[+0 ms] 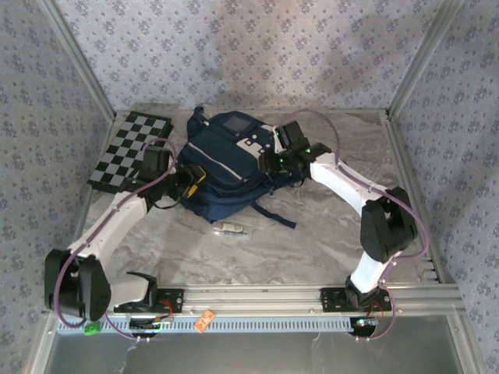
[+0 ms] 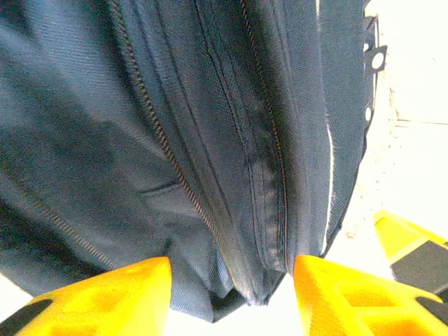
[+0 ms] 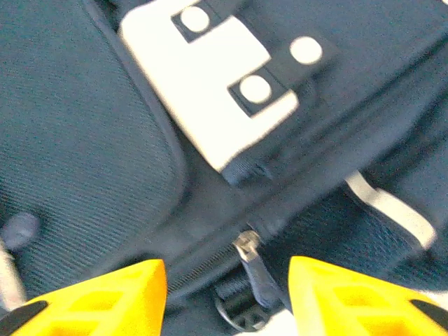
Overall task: Pack the student bag
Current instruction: Rotate the student bag at the top-center of the table.
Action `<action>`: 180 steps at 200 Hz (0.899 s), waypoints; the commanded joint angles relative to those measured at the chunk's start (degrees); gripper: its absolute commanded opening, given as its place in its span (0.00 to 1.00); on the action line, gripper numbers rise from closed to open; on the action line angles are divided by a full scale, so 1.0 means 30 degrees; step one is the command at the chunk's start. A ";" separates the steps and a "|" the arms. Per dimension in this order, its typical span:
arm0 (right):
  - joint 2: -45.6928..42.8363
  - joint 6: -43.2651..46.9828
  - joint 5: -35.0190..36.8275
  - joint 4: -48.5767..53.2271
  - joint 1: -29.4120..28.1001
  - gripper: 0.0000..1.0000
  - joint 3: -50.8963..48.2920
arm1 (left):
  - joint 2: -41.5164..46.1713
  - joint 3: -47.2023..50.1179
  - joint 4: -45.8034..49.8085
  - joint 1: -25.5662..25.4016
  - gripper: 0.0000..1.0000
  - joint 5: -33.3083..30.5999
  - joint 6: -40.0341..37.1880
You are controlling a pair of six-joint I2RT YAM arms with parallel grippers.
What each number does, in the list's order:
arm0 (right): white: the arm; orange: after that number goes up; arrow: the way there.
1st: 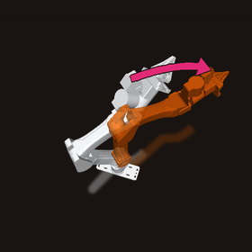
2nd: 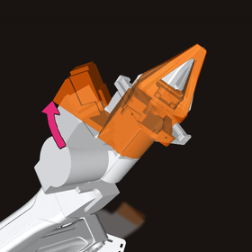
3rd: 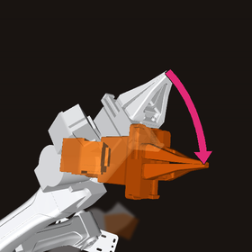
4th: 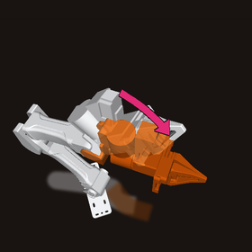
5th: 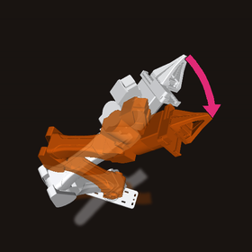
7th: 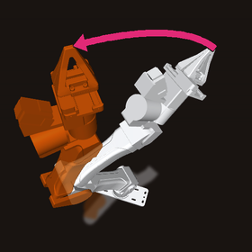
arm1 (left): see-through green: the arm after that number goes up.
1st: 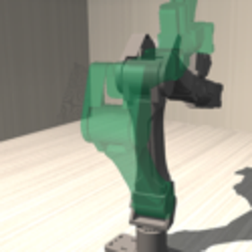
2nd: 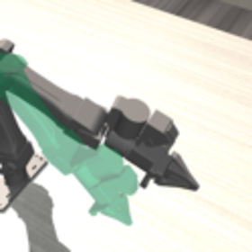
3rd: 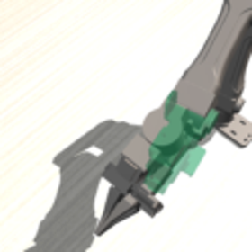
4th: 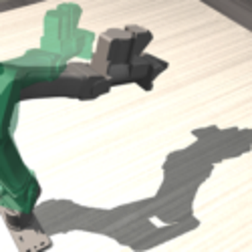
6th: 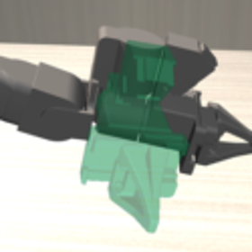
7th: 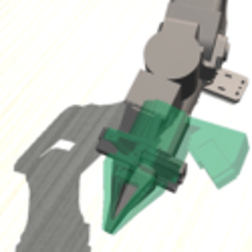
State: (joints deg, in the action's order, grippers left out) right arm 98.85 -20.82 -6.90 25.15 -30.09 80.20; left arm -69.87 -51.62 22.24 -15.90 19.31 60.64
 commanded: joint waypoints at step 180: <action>0.2669 -0.3926 -0.7073 -0.2377 0.1274 0.00 0.1621 | -0.3238 -0.2240 -0.2280 -0.6943 1.00 -0.9283 -0.6817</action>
State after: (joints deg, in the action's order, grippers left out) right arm 112.77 -28.18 -26.44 23.64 -27.29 88.75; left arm -77.06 -59.31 23.38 -36.14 -11.57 44.31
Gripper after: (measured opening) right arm 0.051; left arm 0.998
